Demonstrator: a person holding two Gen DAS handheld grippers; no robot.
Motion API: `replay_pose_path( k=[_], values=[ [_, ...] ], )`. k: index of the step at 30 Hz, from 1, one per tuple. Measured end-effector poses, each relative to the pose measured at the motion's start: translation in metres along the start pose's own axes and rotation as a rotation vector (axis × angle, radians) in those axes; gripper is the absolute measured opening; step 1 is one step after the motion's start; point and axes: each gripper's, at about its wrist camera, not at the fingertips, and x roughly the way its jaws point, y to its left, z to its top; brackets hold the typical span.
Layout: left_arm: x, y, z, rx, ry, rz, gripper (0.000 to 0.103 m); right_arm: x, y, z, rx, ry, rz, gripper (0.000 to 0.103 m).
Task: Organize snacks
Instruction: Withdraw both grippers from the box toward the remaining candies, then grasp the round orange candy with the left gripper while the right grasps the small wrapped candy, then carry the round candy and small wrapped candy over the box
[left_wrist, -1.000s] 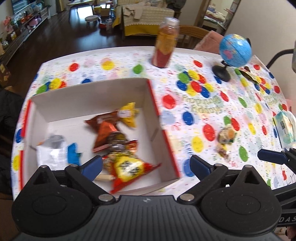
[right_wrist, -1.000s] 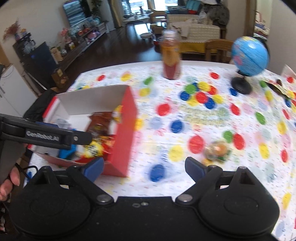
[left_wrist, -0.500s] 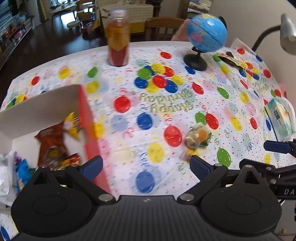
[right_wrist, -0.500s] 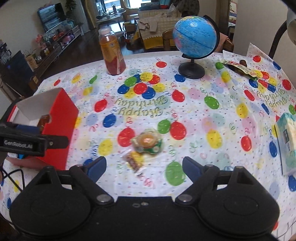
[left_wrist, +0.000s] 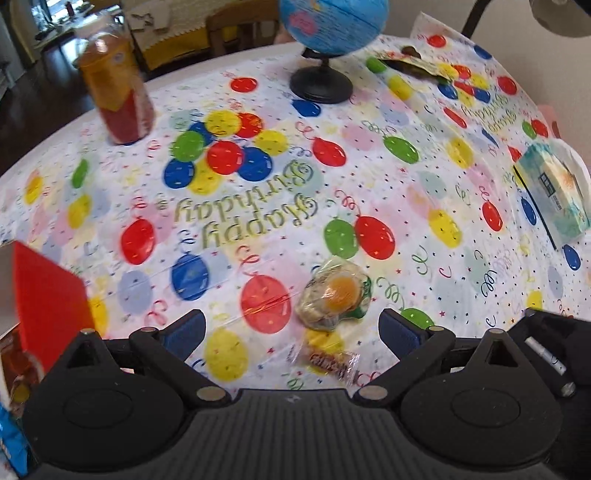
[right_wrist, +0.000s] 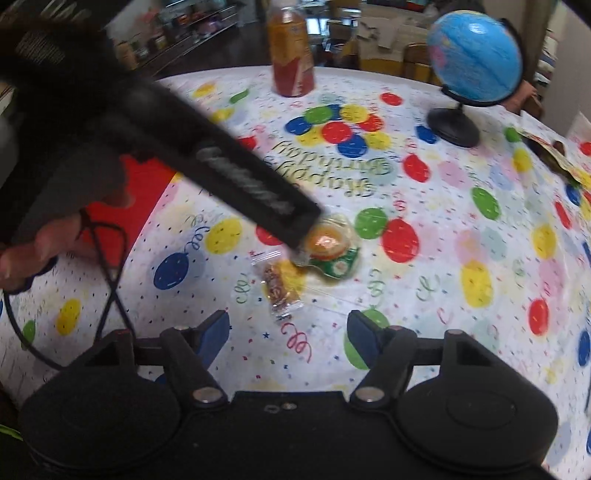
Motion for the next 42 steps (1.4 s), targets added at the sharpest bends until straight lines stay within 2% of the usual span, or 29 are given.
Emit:
replay_pose_path(
  k=[1,9,11,13,16,20,22,24,31,34,38,42],
  values=[
    [0.006,-0.001,0.003,0.004,0.011,-0.004,0.100,0.006,0.000,0.002,-0.007,0.005,0.010,0.059],
    [0.049,-0.010,0.021,0.046,0.087,0.013,0.099,0.033,-0.004,0.009,-0.031,0.037,0.064,0.048],
    [0.057,-0.011,0.024,0.051,0.106,-0.001,0.093,0.037,-0.005,0.011,-0.038,0.038,0.071,0.047],
    [0.066,-0.012,0.025,0.059,0.133,-0.020,0.082,0.041,-0.007,0.012,-0.043,0.044,0.080,0.047],
    [0.072,-0.015,0.024,0.067,0.155,-0.069,0.072,0.047,-0.007,0.014,-0.065,0.047,0.084,0.047],
    [0.073,-0.016,0.022,0.073,0.155,-0.104,0.063,0.053,-0.004,0.017,-0.090,0.048,0.091,0.045],
    [0.072,-0.014,0.023,0.063,0.152,-0.127,0.052,0.056,-0.004,0.019,-0.095,0.051,0.093,0.044],
    [0.071,-0.011,0.024,0.058,0.148,-0.142,0.046,0.060,-0.005,0.021,-0.096,0.057,0.100,0.044],
    [0.070,0.009,0.022,0.006,0.145,-0.147,0.044,0.072,-0.002,0.023,-0.103,0.093,0.125,0.036],
    [0.068,0.021,0.019,-0.027,0.144,-0.136,0.044,0.076,0.000,0.025,-0.111,0.093,0.109,0.033],
    [0.063,0.041,0.013,-0.092,0.138,-0.109,0.044,0.077,0.004,0.026,-0.110,0.089,0.073,0.019],
    [0.055,0.056,0.004,-0.162,0.129,-0.093,0.042,0.076,0.006,0.023,-0.104,0.084,0.054,0.017]
  ],
)
